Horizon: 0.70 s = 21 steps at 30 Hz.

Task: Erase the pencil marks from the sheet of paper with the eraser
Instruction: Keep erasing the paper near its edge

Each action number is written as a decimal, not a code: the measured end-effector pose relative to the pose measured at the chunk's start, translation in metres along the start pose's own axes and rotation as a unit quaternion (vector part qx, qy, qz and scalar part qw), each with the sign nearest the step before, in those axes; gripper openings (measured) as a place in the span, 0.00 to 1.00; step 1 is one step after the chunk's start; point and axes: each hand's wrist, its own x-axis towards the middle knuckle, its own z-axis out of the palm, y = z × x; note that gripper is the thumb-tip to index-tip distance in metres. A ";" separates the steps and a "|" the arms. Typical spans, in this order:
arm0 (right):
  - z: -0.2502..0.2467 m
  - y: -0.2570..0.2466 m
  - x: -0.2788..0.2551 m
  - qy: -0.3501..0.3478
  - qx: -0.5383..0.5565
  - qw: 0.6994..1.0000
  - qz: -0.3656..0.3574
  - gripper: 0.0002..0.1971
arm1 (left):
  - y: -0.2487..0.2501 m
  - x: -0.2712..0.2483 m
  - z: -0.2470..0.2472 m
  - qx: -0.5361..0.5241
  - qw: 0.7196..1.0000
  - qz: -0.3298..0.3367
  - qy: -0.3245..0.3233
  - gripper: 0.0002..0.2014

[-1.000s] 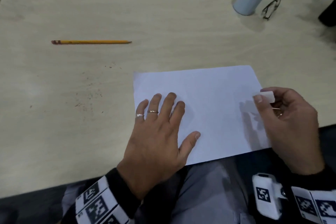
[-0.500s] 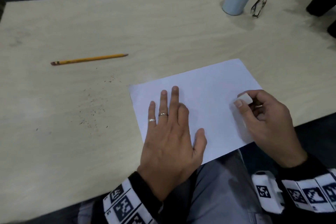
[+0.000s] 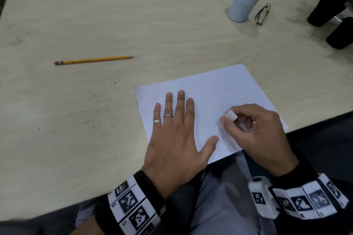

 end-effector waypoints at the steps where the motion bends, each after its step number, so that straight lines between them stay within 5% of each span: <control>1: 0.006 -0.008 -0.006 -0.019 -0.001 1.000 -0.016 0.07 | 0.000 0.000 0.001 0.001 1.000 0.000 0.001 0.49; 7: -0.016 0.028 0.009 0.065 -0.021 0.997 0.046 0.04 | 0.000 0.000 0.001 -0.008 1.000 -0.001 0.006 0.49; 12: 0.000 0.000 -0.009 -0.030 0.014 0.999 0.003 0.06 | 0.000 0.001 0.000 -0.007 1.000 0.000 0.006 0.49; 16: -0.019 0.030 0.007 0.047 -0.024 0.998 0.041 0.05 | 0.000 0.001 0.001 -0.011 1.000 -0.002 0.005 0.49; 21: -0.009 0.018 -0.005 0.005 -0.017 1.000 0.015 0.08 | 0.001 0.001 0.000 -0.008 1.000 -0.002 0.005 0.49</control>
